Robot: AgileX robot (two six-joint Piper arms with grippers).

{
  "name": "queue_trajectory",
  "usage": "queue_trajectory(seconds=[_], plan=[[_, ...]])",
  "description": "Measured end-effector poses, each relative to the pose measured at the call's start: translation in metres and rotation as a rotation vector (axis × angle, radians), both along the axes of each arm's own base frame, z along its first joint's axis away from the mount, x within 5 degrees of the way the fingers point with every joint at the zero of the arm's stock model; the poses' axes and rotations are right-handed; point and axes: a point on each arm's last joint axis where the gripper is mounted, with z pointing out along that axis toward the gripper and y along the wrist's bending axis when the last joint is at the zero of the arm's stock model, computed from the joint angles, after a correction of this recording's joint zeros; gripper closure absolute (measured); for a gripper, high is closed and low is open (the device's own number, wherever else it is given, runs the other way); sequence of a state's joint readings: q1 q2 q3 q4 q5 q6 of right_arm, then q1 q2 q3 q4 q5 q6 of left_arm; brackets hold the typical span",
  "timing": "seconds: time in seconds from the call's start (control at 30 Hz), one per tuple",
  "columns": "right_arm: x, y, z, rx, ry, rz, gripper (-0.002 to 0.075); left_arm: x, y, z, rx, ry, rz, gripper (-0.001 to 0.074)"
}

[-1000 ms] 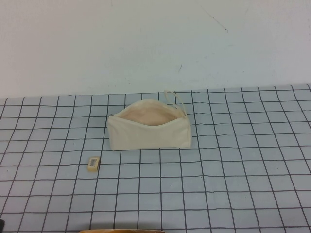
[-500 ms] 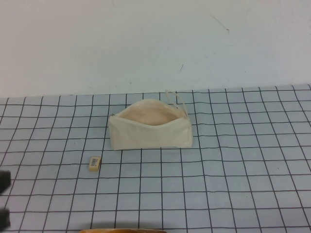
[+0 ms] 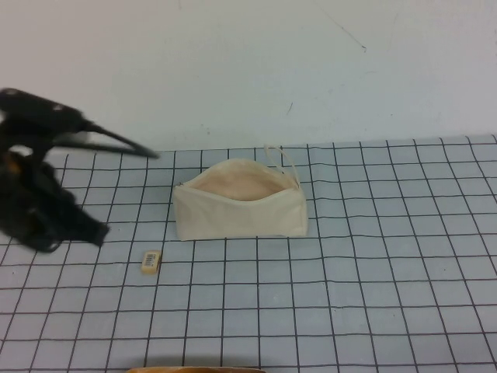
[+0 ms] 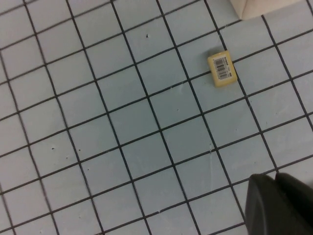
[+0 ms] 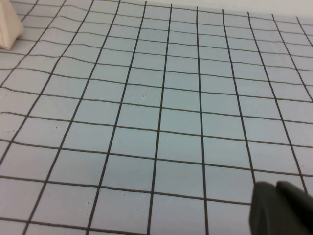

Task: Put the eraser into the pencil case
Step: Pick up the eraser from the table

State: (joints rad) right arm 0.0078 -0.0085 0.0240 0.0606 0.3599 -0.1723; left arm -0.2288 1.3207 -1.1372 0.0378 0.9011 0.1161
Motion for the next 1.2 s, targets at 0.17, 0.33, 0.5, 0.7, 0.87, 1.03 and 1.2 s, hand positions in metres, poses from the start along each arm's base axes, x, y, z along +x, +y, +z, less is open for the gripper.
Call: queue_trajectory(seconds=[0.17, 0.33, 0.5, 0.7, 0.87, 1.03, 1.2], plan=[[0.0, 0.0, 0.0, 0.0, 0.0, 0.0, 0.0729, 0.047, -0.019, -0.022, 0.008, 0.139, -0.001, 0.071], [0.0, 0.0, 0.0, 0.0, 0.0, 0.0, 0.0729, 0.086, -0.03, -0.055, 0.01, 0.233, 0.006, 0.0526], [0.0, 0.0, 0.0, 0.0, 0.0, 0.0, 0.0729, 0.109, -0.041, -0.089, -0.023, 0.316, 0.017, 0.033], [0.0, 0.0, 0.0, 0.0, 0.0, 0.0, 0.0729, 0.124, -0.046, -0.128, -0.026, 0.365, 0.029, 0.0293], [0.0, 0.0, 0.0, 0.0, 0.0, 0.0, 0.0729, 0.13, -0.047, -0.147, -0.029, 0.38, 0.042, 0.0292], [0.0, 0.0, 0.0, 0.0, 0.0, 0.0, 0.0729, 0.136, -0.048, -0.157, -0.038, 0.36, 0.055, 0.0293], [0.0, 0.0, 0.0, 0.0, 0.0, 0.0, 0.0729, 0.14, -0.049, -0.157, -0.049, 0.32, 0.075, 0.0318]])
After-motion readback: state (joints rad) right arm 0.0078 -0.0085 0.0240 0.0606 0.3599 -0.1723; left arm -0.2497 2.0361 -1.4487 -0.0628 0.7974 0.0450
